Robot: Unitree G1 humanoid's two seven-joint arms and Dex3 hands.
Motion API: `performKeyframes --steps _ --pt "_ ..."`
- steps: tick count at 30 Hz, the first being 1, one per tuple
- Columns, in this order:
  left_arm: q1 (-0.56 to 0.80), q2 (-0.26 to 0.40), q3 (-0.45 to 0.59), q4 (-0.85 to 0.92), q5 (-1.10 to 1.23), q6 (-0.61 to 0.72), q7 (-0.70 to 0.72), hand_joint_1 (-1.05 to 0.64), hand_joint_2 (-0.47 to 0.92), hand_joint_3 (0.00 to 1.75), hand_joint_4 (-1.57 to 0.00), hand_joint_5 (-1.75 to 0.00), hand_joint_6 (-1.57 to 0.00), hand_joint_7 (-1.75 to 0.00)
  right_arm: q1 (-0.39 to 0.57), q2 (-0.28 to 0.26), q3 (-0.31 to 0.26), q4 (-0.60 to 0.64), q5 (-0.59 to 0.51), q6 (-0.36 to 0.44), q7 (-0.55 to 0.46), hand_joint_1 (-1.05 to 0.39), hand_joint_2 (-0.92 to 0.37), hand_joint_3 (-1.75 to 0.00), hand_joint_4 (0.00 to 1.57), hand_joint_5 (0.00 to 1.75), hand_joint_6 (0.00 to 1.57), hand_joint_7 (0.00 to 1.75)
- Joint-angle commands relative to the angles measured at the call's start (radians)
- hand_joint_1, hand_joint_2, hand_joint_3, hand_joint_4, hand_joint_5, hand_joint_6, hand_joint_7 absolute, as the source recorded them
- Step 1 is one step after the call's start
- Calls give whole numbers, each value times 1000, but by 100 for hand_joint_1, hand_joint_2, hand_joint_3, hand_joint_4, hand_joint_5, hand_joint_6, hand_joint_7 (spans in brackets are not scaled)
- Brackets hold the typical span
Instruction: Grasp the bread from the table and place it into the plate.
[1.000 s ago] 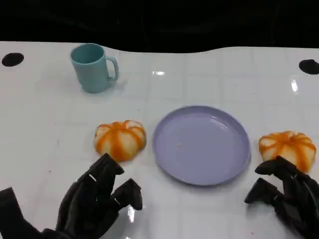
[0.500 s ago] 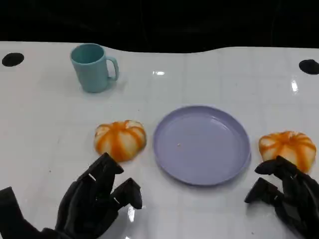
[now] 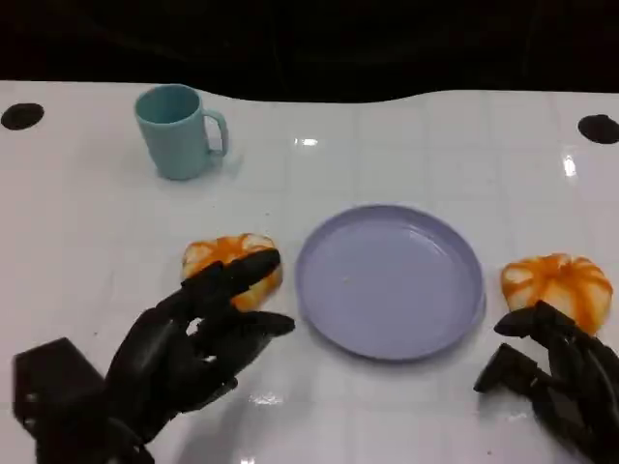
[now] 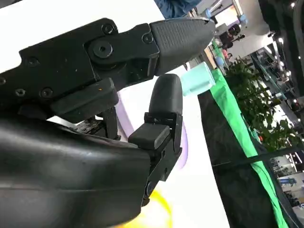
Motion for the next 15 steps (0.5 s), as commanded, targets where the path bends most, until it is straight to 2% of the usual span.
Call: performKeyframes --steps 1,2,7,15 --pt "-12 49 -18 -39 81 -44 53 -59 92 16 -15 -66 -31 -4 6 -13 0 12 -10 -14 -8 -55 -92 -22 66 149 60 120" --pt "-11 51 -21 -39 82 -46 57 -59 92 16 -15 -66 -32 -4 6 -13 0 12 -10 -14 -8 -55 -92 -22 66 149 60 120" --pt "-93 171 -69 -66 440 -118 202 -58 92 10 -3 -54 -31 -2 -5 -13 -2 25 -3 -7 3 -55 -92 -21 67 150 61 120" --pt "-161 255 -133 -53 712 -114 332 -59 91 2 -3 -44 -31 -1 -9 -14 -1 27 -4 -8 4 -55 -92 -23 67 152 60 119"
